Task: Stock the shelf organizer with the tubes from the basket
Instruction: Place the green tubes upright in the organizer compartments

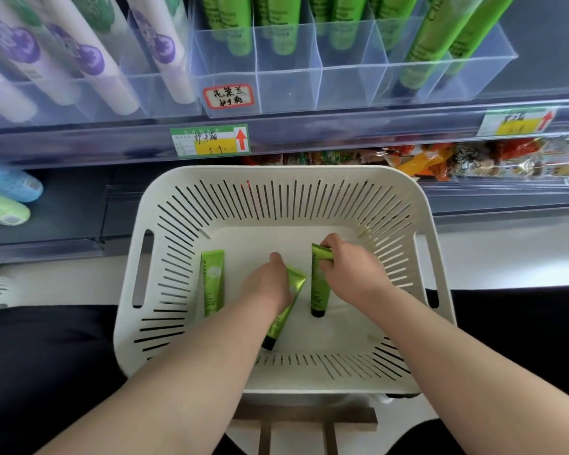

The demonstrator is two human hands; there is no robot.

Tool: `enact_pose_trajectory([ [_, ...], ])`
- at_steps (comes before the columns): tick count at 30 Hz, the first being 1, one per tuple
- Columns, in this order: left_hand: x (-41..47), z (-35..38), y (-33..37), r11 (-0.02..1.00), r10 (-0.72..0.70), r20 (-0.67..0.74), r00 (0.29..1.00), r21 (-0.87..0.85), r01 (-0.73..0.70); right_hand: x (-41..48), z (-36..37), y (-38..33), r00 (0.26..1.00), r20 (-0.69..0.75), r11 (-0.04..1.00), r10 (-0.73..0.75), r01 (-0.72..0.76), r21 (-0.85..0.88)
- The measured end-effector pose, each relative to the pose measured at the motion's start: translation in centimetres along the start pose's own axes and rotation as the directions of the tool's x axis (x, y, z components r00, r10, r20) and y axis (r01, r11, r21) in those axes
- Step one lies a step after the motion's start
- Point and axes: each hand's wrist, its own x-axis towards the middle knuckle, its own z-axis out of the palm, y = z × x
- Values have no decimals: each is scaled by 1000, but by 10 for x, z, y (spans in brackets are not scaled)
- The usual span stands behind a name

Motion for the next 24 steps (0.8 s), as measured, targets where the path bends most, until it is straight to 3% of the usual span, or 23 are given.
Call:
enact_pose_trajectory([
  [5, -1, 3, 3, 990, 53, 24, 998, 130, -55, -4, -6, -3, 998, -50, 1000, -23, 24, 18],
  [7, -5, -3, 0, 992, 81, -18, 997, 100, -79, -7, -11, -5, 997, -71, 999, -40, 41, 12],
  [10, -17, -21, -7, 990, 137, -181, 974, -19, -143, -12, -20, -11, 990, -127, 998, -58, 58, -7],
  [14, -48, -58, -1, 936, 231, -415, 880, -154, -318, -29, -40, -24, 962, -264, 991, -70, 97, 91],
  [19, -86, -117, 15, 817, 236, -635, 736, -280, -503, -51, -96, -41, 846, -512, 976, -151, 209, 56],
  [24, -126, -190, 35, 760, 208, -800, 563, -230, -608, -75, -170, -64, 641, -724, 956, -254, 282, -85],
])
